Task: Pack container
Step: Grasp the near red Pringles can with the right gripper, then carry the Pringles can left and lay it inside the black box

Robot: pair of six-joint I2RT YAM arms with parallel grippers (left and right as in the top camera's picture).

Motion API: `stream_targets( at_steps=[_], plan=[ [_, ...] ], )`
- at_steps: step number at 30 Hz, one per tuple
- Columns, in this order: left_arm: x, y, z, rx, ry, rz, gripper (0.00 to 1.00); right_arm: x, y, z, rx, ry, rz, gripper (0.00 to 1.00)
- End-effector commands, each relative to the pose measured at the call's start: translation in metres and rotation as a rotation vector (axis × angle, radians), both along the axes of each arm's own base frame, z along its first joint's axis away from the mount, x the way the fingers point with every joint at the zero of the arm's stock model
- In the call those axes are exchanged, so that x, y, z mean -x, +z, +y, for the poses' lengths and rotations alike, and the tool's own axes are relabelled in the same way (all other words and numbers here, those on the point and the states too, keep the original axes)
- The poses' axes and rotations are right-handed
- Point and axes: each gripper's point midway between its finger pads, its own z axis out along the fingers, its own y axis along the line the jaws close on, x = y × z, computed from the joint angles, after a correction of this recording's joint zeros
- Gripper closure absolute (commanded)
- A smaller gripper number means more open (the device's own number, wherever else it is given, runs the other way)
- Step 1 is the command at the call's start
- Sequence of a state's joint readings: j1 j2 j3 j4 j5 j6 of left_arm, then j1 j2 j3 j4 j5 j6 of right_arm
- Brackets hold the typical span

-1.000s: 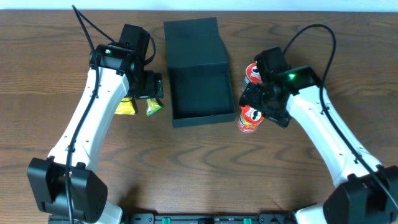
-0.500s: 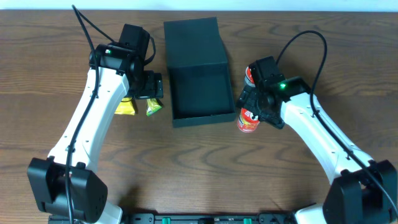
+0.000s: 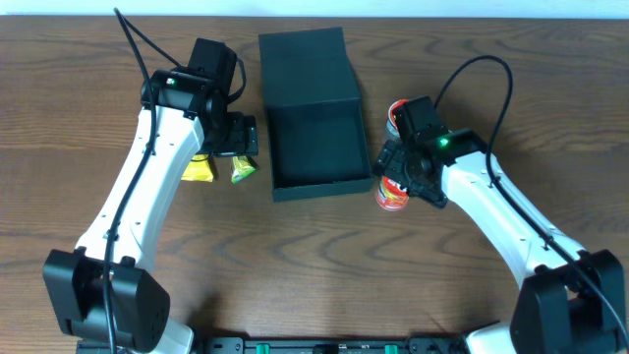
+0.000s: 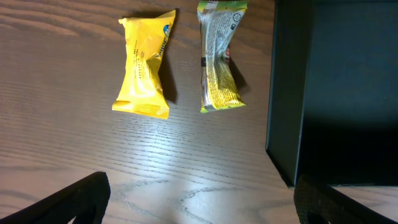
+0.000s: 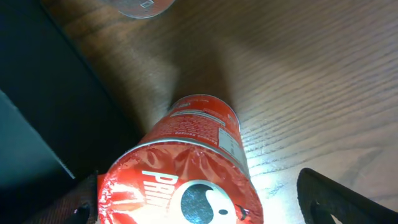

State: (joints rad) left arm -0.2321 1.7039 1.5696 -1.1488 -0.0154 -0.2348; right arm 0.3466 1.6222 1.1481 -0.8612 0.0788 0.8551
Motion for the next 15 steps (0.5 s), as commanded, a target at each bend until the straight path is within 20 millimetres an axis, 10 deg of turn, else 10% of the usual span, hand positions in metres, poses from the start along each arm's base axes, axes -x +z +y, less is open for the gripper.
stream_targets(
  at_steps=[1, 15],
  plan=[
    [-0.0038, 0.0032, 0.0023, -0.018, -0.007, -0.009, 0.04, 0.0018, -0.0004, 0.0025, -0.005, -0.004, -0.002, 0.08],
    [-0.0038, 0.0032, 0.0023, -0.018, -0.007, -0.009, 0.04, 0.0037, 0.0, 0.01, -0.05, -0.003, 0.011, 0.35]
  ],
)
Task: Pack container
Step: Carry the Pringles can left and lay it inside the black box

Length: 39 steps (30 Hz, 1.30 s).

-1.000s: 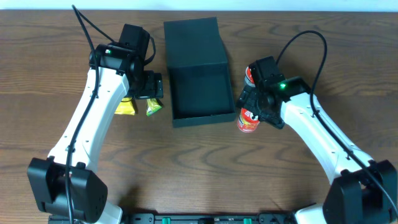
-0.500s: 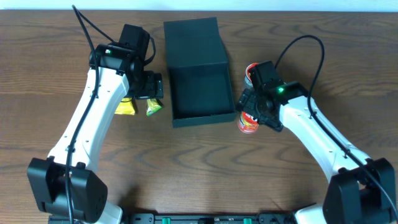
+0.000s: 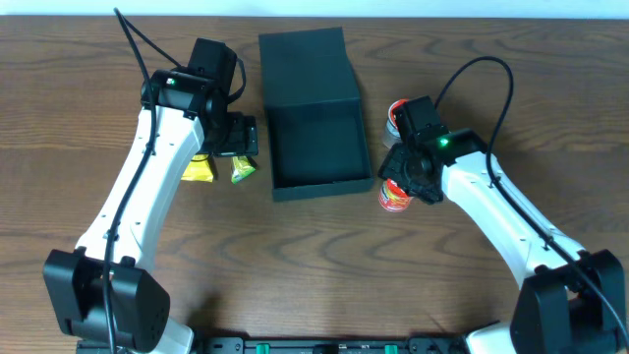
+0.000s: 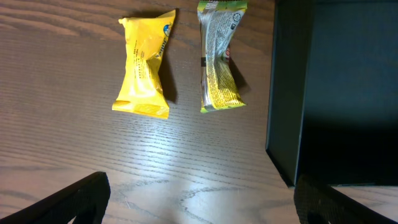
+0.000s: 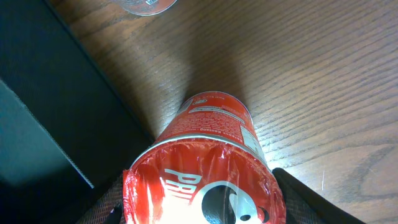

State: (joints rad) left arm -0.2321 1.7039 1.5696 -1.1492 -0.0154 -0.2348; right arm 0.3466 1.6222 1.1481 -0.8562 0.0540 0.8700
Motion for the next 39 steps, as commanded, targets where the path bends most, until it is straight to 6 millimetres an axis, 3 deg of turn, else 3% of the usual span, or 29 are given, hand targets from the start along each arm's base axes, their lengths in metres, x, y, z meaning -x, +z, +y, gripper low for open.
stream_targets(
  at_steps=[1, 8, 16, 23, 33, 39],
  plan=[
    [-0.004, 0.003, 0.002, -0.018, -0.007, -0.009, 0.05, 0.004, 0.001, 0.008, -0.034, 0.012, 0.011, 0.34],
    [-0.004, 0.003, 0.002, -0.018, -0.007, -0.009, 0.04, 0.001, 0.02, 0.023, -0.131, 0.084, 0.019, 0.36],
    [-0.004, 0.003, 0.002, -0.018, -0.006, -0.009, 0.04, -0.009, 0.073, 0.019, -0.152, 0.148, -0.001, 0.37],
    [-0.004, 0.003, 0.002, -0.018, -0.006, -0.009, 0.05, -0.017, 0.109, 0.05, -0.415, 0.212, -0.038, 0.37],
    [-0.004, 0.003, 0.002, -0.018, -0.006, -0.01, 0.05, -0.036, 0.131, 0.073, -0.572, 0.238, -0.125, 0.38],
    [-0.004, 0.003, 0.002, -0.018, -0.006, -0.009, 0.05, -0.055, 0.133, 0.089, -0.625, 0.206, -0.171, 0.39]
  ],
)
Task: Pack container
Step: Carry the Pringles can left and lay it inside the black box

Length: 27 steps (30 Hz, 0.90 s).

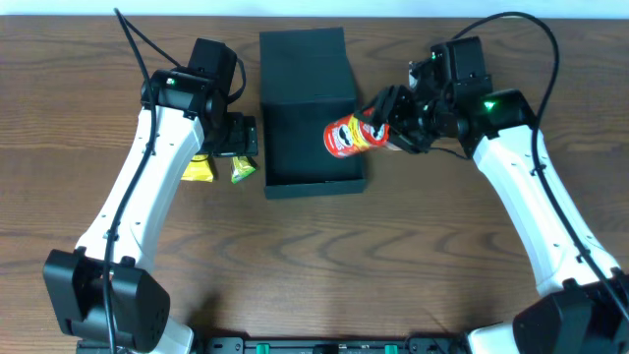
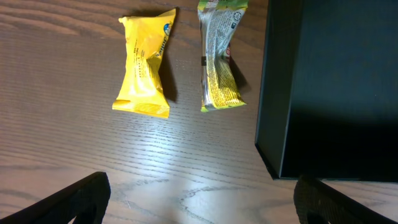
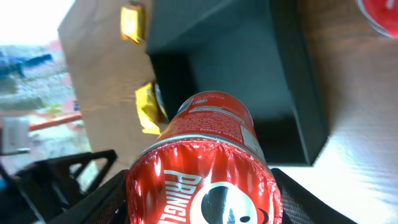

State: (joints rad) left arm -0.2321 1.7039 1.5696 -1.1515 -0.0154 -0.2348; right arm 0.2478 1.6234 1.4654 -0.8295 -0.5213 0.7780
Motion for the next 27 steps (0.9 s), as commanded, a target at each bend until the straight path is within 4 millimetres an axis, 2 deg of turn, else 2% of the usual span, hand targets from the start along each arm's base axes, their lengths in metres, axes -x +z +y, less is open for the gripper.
stream_targets(
  at_steps=[1, 5, 8, 12, 19, 27],
  plan=[
    [-0.004, 0.003, 0.002, -0.017, -0.006, -0.012, 0.04, -0.003, -0.002, 0.019, -0.057, 0.003, 0.035, 0.39],
    [-0.004, 0.003, 0.002, -0.017, -0.006, -0.011, 0.05, -0.006, -0.022, 0.052, -0.112, 0.056, 0.085, 0.4],
    [-0.004, 0.003, 0.002, -0.017, -0.006, -0.011, 0.04, -0.004, -0.051, 0.075, -0.159, 0.097, 0.185, 0.42],
    [-0.004, 0.003, 0.002, -0.017, -0.006, -0.01, 0.04, -0.006, -0.072, 0.088, -0.22, 0.122, 0.262, 0.43],
    [-0.001, 0.003, 0.003, -0.02, -0.006, 0.001, 0.04, -0.005, -0.098, 0.096, -0.268, 0.087, 0.397, 0.45],
    [-0.002, 0.003, 0.003, -0.018, 0.001, 0.0, 0.05, -0.007, -0.105, 0.093, -0.244, 0.036, 0.427, 0.38]
  ],
)
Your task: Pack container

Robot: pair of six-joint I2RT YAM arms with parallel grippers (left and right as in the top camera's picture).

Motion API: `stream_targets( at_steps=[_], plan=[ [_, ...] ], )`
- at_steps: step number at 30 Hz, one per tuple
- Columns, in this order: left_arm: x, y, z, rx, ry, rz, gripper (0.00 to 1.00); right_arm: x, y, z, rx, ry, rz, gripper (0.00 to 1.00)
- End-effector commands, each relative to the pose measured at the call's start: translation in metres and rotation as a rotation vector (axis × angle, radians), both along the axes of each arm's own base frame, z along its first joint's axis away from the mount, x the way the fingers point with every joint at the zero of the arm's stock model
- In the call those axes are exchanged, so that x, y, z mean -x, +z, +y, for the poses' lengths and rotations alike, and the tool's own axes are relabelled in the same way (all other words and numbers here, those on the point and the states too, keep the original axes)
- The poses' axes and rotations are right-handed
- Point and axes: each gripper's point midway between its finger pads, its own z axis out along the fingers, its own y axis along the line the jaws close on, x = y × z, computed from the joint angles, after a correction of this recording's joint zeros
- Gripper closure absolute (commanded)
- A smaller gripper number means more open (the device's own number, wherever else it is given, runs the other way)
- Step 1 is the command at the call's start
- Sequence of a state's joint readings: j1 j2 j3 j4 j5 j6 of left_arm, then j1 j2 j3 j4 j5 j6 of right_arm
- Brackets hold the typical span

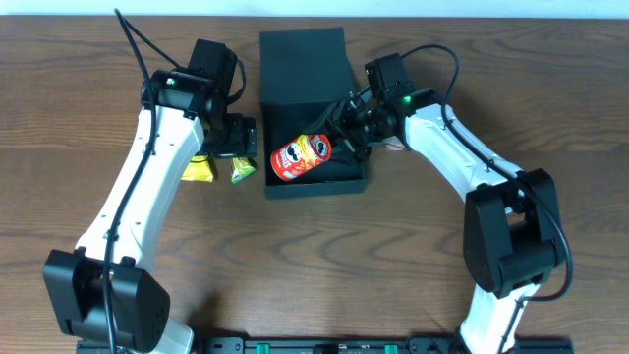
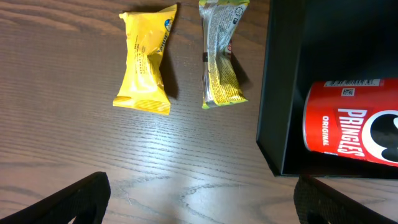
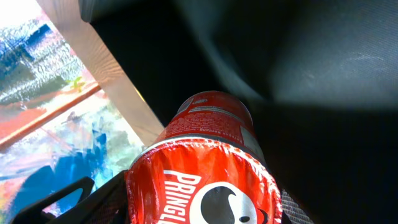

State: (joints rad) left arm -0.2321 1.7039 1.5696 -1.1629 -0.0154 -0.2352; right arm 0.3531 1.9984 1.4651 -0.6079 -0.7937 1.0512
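Observation:
A red Pringles can (image 1: 303,155) lies on its side inside the open black box (image 1: 316,190), near its front left. My right gripper (image 1: 339,138) reaches into the box and is shut on the can (image 3: 202,168), whose foil top fills the right wrist view between the fingers (image 3: 93,196). From the left wrist the can (image 2: 348,127) shows past the box wall (image 2: 277,93). My left gripper (image 2: 199,205) hangs open over bare table left of the box, holding nothing.
A yellow snack packet (image 2: 146,59) and a green one (image 2: 219,56) lie side by side on the table just left of the box, below my left gripper (image 1: 236,135). The box's black lid (image 1: 305,64) stands open behind it.
The can was held tilted above the box's right side; now it is down inside the box at the front left, my right gripper still shut on it. The left arm has not moved.
The can stood on the table right of the box with my right gripper open around it. Then the gripper was shut on it there. Later the can was held in the air over the box, and now it lies inside the box.

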Motion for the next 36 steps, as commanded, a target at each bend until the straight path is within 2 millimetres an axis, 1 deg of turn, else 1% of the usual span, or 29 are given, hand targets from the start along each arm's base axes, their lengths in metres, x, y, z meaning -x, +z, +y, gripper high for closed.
stream_targets(
  at_steps=[1, 2, 6, 9, 11, 12, 13, 14, 15, 16, 17, 19, 21, 22, 26, 31, 36],
  plan=[
    [-0.004, 0.003, 0.002, -0.015, 0.001, -0.011, 0.04, -0.001, 0.0, 0.003, 0.007, -0.015, 0.017, 0.34],
    [-0.004, 0.003, 0.002, -0.016, 0.001, -0.011, 0.04, -0.002, -0.003, 0.0, 0.029, -0.025, 0.014, 0.27],
    [-0.004, 0.003, 0.002, -0.016, 0.001, -0.009, 0.04, -0.012, -0.01, -0.008, 0.089, -0.061, -0.023, 0.15],
    [-0.003, 0.003, 0.002, -0.017, 0.001, -0.004, 0.04, -0.025, -0.005, -0.008, 0.071, -0.08, -0.071, 0.14],
    [-0.003, 0.003, 0.002, -0.017, 0.001, -0.004, 0.05, -0.035, 0.001, -0.011, 0.046, -0.111, -0.087, 0.17],
    [-0.003, 0.003, 0.002, -0.017, 0.001, -0.004, 0.05, -0.038, 0.004, -0.011, 0.027, -0.116, -0.092, 0.2],
    [-0.002, 0.003, 0.003, -0.017, 0.001, -0.003, 0.04, -0.04, 0.008, -0.01, -0.001, -0.113, -0.098, 0.25],
    [-0.002, 0.003, 0.003, -0.018, 0.001, -0.002, 0.05, -0.041, 0.016, -0.008, -0.048, -0.097, -0.104, 0.38],
    [-0.002, 0.003, 0.003, -0.018, 0.001, -0.001, 0.05, -0.041, 0.026, -0.004, -0.109, -0.07, -0.111, 0.7],
    [-0.002, 0.003, 0.003, -0.018, 0.001, -0.001, 0.04, -0.039, 0.031, -0.002, -0.142, -0.053, -0.113, 0.94],
    [-0.002, 0.003, 0.003, -0.018, 0.001, -0.001, 0.04, -0.036, 0.034, 0.001, -0.167, -0.032, -0.109, 0.98],
    [-0.002, 0.003, 0.003, -0.018, 0.001, -0.001, 0.05, -0.027, 0.041, 0.007, -0.214, 0.024, -0.112, 0.99],
    [-0.002, 0.003, 0.003, -0.018, 0.001, -0.001, 0.04, -0.014, 0.046, 0.021, -0.255, 0.081, -0.098, 0.99],
    [-0.002, 0.003, 0.003, -0.018, 0.001, -0.001, 0.04, -0.007, 0.046, 0.029, -0.257, 0.103, -0.095, 0.99],
    [-0.001, 0.003, 0.003, -0.018, 0.001, 0.001, 0.04, 0.005, 0.04, 0.047, -0.221, 0.142, -0.116, 0.98],
    [-0.001, 0.003, 0.003, -0.019, 0.001, 0.002, 0.05, 0.005, 0.026, 0.047, -0.133, 0.142, -0.153, 0.99],
    [-0.001, 0.003, 0.003, -0.018, 0.001, 0.003, 0.05, 0.006, 0.009, 0.037, -0.026, 0.133, -0.164, 0.98]
  ],
)
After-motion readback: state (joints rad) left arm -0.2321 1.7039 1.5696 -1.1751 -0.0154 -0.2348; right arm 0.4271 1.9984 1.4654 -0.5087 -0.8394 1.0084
